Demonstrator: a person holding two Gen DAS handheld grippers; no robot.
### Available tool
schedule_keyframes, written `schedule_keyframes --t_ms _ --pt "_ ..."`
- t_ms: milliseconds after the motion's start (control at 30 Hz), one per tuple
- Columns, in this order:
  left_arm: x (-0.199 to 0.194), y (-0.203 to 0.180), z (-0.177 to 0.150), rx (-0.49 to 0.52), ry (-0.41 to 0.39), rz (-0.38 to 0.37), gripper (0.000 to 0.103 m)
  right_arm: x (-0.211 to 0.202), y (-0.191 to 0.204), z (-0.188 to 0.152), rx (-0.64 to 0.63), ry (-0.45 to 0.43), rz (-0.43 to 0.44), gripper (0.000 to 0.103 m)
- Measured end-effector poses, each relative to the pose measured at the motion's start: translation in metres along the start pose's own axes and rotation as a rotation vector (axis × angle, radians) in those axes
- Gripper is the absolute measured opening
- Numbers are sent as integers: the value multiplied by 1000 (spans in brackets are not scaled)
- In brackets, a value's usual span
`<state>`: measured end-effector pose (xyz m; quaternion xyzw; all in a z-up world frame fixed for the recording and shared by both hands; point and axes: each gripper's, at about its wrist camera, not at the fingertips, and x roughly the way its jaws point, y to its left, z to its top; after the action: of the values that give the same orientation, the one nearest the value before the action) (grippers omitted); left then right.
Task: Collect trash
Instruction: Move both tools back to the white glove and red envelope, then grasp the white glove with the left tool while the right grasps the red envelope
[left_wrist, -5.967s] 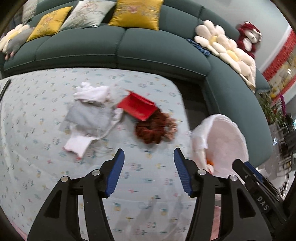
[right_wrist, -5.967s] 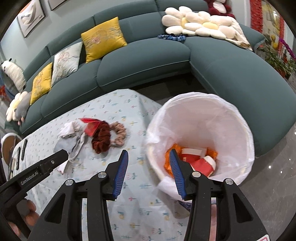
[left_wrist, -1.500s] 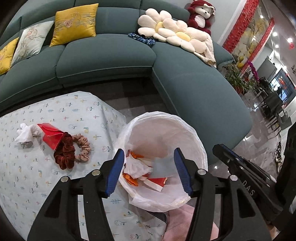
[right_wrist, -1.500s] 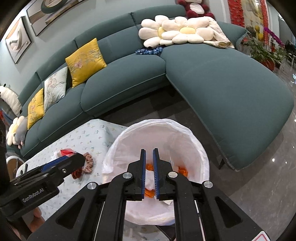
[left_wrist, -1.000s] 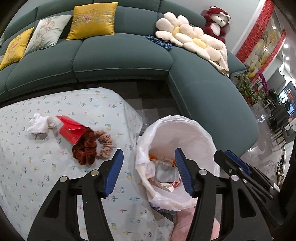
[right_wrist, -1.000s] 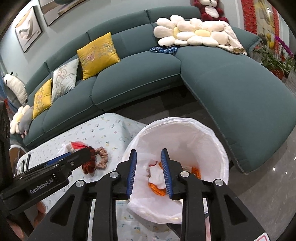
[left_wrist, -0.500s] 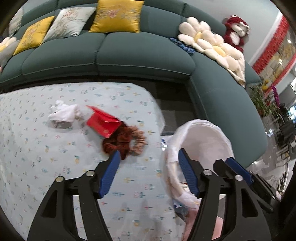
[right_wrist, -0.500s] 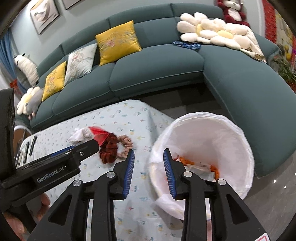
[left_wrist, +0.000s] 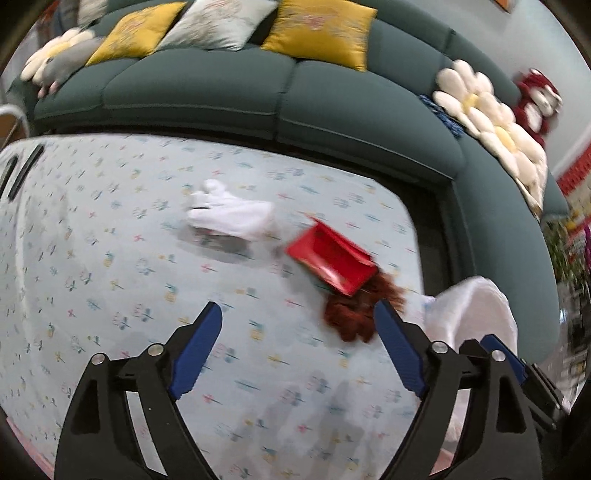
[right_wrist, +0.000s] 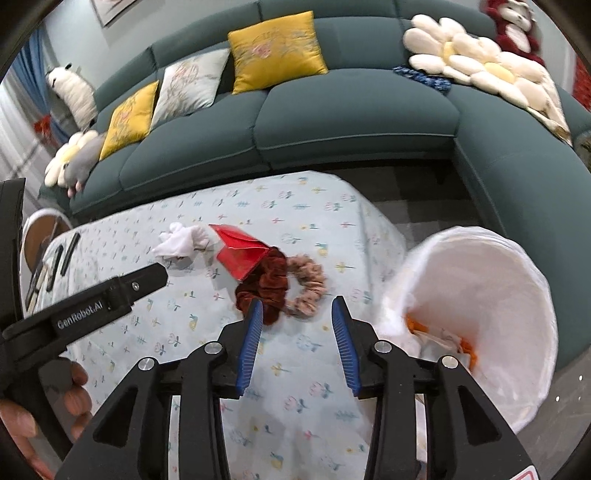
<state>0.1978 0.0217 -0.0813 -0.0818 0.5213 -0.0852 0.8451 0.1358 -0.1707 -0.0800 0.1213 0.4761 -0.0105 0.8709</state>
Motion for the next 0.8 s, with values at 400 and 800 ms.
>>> schedule_keyframes --t_ms 400,800 --pt "58 59 60 -189 74 32 85 84 53 37 -93 61 19 46" --pt "113 77 80 -284 221 4 70 135 66 57 -103 114 -3 43"
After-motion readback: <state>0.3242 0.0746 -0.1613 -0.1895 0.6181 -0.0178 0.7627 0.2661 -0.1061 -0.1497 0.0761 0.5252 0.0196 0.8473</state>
